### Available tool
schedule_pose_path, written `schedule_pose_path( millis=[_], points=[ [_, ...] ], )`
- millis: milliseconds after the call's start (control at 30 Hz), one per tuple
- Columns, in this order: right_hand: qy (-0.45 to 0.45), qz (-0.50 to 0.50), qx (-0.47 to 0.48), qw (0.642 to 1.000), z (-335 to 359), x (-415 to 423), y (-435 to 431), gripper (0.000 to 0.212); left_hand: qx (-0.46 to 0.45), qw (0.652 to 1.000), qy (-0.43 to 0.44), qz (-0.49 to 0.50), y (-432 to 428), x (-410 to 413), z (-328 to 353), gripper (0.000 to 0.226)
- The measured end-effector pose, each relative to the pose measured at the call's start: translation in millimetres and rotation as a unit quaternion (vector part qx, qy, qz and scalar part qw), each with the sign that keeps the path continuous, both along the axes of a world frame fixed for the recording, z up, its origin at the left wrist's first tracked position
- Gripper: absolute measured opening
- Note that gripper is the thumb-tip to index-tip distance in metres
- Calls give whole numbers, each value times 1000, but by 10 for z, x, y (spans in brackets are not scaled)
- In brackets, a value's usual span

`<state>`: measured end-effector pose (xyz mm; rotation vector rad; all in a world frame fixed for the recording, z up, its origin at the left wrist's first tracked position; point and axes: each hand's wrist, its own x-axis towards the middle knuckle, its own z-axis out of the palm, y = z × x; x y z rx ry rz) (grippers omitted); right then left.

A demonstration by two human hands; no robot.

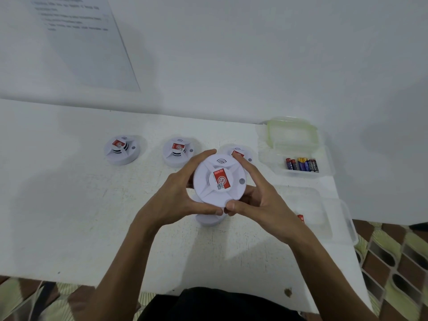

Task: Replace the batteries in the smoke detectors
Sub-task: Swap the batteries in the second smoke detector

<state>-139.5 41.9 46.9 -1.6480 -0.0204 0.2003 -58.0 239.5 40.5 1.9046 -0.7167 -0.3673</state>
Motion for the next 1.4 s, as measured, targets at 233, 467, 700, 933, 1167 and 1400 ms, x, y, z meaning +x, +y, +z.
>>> schedule_pose_path(
  millis=[233, 467, 700, 933, 1167, 1400],
  points=[
    [4, 7, -1, 1000, 9, 1, -2, 86, 5, 1000, -5, 5, 16, -4, 24, 90],
    [5, 8, -30, 1000, 2, 13, -13, 87, 10, 1000, 2, 5, 17, 5, -30, 91],
    [5, 8, -37, 999, -14, 17, -8, 88, 9, 1000, -3, 3, 18, 6, -18, 92],
    [6, 7, -39, 999, -33, 8, -9, 89, 7, 1000, -8, 2, 19, -8, -15, 92],
    [1, 10, -37, 999, -26, 10, 1, 87, 9, 1000, -13, 4, 28, -15, -14, 92],
    [5, 11, -37, 999, -39, 11, 19, 89, 12, 1000, -18, 4, 54, 2, -34, 92]
  ],
)
